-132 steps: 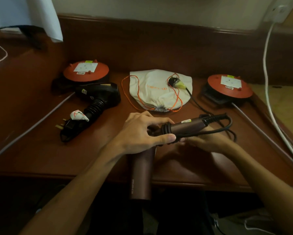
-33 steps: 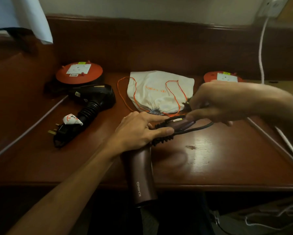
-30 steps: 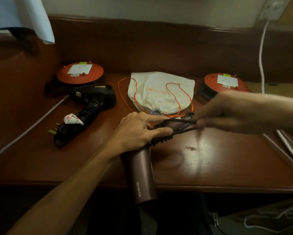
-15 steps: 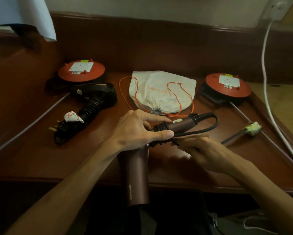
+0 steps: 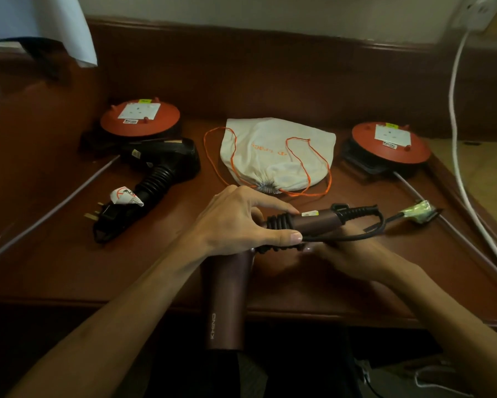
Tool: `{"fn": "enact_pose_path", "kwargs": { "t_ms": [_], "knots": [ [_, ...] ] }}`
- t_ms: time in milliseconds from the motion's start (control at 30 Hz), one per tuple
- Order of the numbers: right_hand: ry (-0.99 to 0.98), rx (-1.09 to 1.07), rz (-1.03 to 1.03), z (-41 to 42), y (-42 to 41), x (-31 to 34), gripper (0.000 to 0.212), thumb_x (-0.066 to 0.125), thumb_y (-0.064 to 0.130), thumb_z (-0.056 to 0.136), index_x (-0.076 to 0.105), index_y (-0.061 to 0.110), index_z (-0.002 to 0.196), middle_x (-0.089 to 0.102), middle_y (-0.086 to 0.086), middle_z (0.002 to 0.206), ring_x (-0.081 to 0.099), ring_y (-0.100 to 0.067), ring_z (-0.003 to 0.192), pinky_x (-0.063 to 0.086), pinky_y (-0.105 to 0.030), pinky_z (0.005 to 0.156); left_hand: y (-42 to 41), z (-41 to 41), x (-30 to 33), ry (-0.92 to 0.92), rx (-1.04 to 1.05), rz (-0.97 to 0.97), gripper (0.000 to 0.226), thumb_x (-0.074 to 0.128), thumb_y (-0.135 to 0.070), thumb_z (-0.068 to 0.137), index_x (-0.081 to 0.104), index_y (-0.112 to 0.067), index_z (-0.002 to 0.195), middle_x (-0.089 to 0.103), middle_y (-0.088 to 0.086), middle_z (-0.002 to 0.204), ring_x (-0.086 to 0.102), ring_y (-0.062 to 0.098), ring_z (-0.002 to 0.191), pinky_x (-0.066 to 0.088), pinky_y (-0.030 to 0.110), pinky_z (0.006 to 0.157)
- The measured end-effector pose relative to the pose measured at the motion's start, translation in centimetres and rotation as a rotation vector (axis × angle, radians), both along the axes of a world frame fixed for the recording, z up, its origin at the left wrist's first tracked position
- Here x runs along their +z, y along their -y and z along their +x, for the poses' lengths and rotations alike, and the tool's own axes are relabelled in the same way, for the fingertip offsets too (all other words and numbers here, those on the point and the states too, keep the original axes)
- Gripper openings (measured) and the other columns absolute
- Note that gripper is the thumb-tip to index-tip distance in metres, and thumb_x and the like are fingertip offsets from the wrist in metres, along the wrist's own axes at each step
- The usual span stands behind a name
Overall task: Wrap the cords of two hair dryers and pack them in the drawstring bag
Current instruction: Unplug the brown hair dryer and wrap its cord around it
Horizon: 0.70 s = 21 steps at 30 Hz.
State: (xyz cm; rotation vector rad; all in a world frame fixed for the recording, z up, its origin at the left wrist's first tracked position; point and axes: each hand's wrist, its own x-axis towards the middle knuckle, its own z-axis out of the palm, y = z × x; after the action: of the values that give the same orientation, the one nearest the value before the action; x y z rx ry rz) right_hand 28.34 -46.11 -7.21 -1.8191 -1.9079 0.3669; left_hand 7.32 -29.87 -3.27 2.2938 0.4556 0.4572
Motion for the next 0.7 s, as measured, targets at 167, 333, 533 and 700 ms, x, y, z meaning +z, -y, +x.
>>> {"fn": "enact_pose_path", "kwargs": {
  "t_ms": [167, 333, 533, 700],
  "knots": [
    [-0.096, -0.486, -0.259, 0.3, -7.0, -0.8, 0.027, 0.049, -0.007, 0.093, 0.062, -0.012, 0.116, 0.065, -0.033, 0.092, 0.075, -0.034, 0.079, 0.062, -0.048, 0.067, 0.2, 0.5, 0.0, -0.067, -0.054, 0.162, 0.050, 0.073, -0.074, 0.071, 0.073, -0.048, 0.115, 0.077, -0.020, 0.085, 0.071, -0.005, 0.081, 0.057, 0.032, 0.084],
    [-0.071, 0.006, -0.569, 6.6, -5.8, 4.6, 0.013, 0.074, 0.007, 0.084, 0.071, -0.004, 0.089, 0.069, -0.022, 0.084, 0.065, -0.024, 0.074, 0.053, -0.041, 0.075, -0.1, 0.5, 0.0, -0.101, -0.056, 0.187, 0.056, 0.066, -0.078, 0.075, 0.069, -0.048, 0.122, 0.077, -0.020, 0.094, 0.071, -0.003, 0.087, 0.056, 0.033, 0.087],
    [-0.166, 0.026, -0.651, 4.4, -8.1, 9.4, 0.038, 0.063, 0.038, 0.093, 0.072, 0.001, 0.097, 0.063, -0.023, 0.090, 0.055, -0.022, 0.078, 0.045, -0.035, 0.076, -0.2, 1.0, 0.6, -0.271, 0.003, 0.272, 0.106, 0.059, -0.085, 0.074, 0.019, -0.039, 0.160, 0.067, -0.001, 0.131, 0.058, 0.024, 0.124, 0.044, 0.037, 0.105],
    [0.073, 0.076, -0.605, 0.6, -8.5, 11.6, 0.028, 0.059, 0.030, 0.099, 0.074, 0.006, 0.094, 0.065, -0.023, 0.091, 0.053, -0.023, 0.075, 0.043, -0.038, 0.072, 0.2, 1.6, 1.7, -0.456, -0.056, 0.272, 0.102, 0.056, -0.078, 0.083, 0.005, -0.037, 0.162, 0.059, 0.009, 0.133, 0.054, 0.029, 0.122, 0.035, 0.031, 0.088]
  ]
}}
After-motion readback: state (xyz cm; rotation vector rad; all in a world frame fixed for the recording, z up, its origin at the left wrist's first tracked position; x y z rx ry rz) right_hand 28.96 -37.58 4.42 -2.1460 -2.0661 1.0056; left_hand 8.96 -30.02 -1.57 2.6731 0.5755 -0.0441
